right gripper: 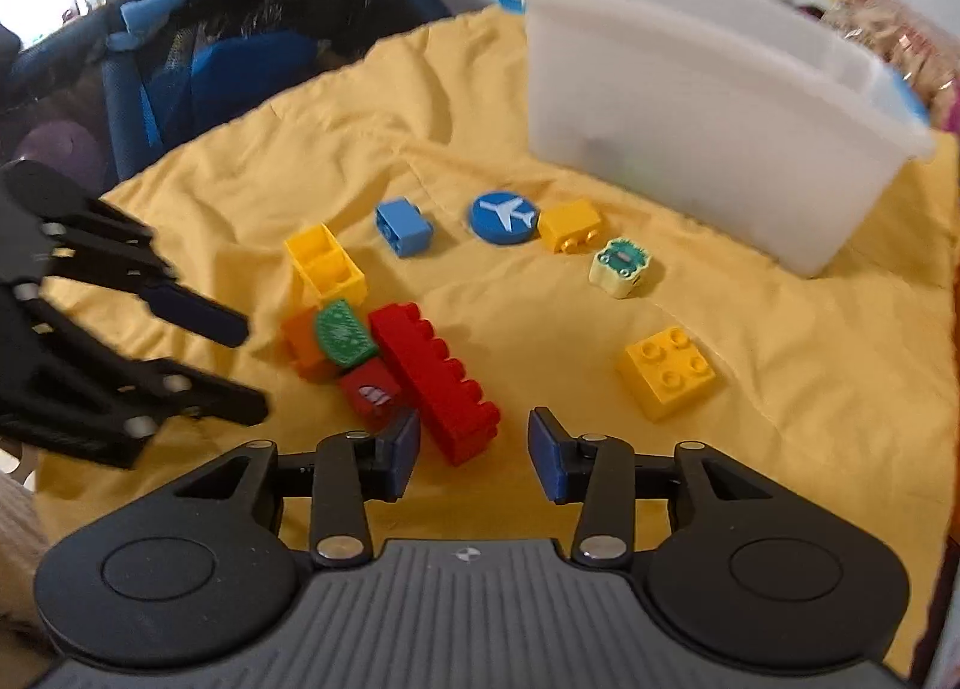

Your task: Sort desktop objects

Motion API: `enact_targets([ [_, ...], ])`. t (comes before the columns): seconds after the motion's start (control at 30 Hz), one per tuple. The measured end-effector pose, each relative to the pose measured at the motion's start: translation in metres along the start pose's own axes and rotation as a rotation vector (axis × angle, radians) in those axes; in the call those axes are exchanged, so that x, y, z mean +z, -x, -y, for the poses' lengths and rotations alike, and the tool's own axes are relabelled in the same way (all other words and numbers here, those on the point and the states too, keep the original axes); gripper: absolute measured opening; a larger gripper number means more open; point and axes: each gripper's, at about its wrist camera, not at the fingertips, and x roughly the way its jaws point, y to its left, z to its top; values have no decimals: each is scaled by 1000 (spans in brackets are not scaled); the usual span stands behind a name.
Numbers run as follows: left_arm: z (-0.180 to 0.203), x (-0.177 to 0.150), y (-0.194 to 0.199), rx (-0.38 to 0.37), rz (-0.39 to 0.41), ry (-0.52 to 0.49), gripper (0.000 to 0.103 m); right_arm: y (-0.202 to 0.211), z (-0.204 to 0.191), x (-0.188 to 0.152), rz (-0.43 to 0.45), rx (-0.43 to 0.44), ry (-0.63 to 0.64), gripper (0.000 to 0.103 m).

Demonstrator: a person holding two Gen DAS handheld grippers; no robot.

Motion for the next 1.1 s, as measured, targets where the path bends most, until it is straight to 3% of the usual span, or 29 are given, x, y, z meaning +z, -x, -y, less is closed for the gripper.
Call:
enact_targets([
  [0.07, -1, -2, 0, -6, -4, 7, 44, -8, 6, 0, 22, 43, -49, 47],
  [0.1, -1, -2, 0, -5, -4, 9, 44, -9, 8, -2, 31, 78, -75, 33],
  [0.13, -2, -2, 1, -1, -1, 11, 44, -9, 6, -4, 23, 98, -91, 32],
  [0.3, -7, 3, -6, 10, 17, 46, 47, 12, -4, -18, 40, 32, -105, 32],
  [0.47, 1, 7, -18, 17, 10, -17, 49, 39, -4, -23, 76, -285, -25, 32],
  [0.57, 7, 11, -25, 28, 26, -62, 49, 25, -15, -26, 12, -474, 160, 32],
  [0.6, 8, 13, -27, 31, 27, -65, 49, 19, -20, -28, -8, -500, 211, 32],
  [0.63, 8, 14, -27, 28, 31, -68, 46, 13, -26, -31, -28, -517, 268, 32],
  [0.67, 8, 15, -26, 29, 36, -72, 35, 8, -35, -35, -42, -531, 335, 32],
  [0.73, 5, 16, -25, 17, 30, -67, 34, 5, -52, -41, -48, -515, 436, 30],
  [0.8, 2, 17, -22, 7, 17, -47, 34, 9, -62, -44, -44, -441, 439, 39],
  [0.93, -2, 18, -9, 8, -17, -51, 34, 20, -64, -44, -35, -285, 323, 39],
  [1.1, -6, 24, 9, -40, -75, -75, 34, 34, -44, -38, 36, -230, 158, 42],
])
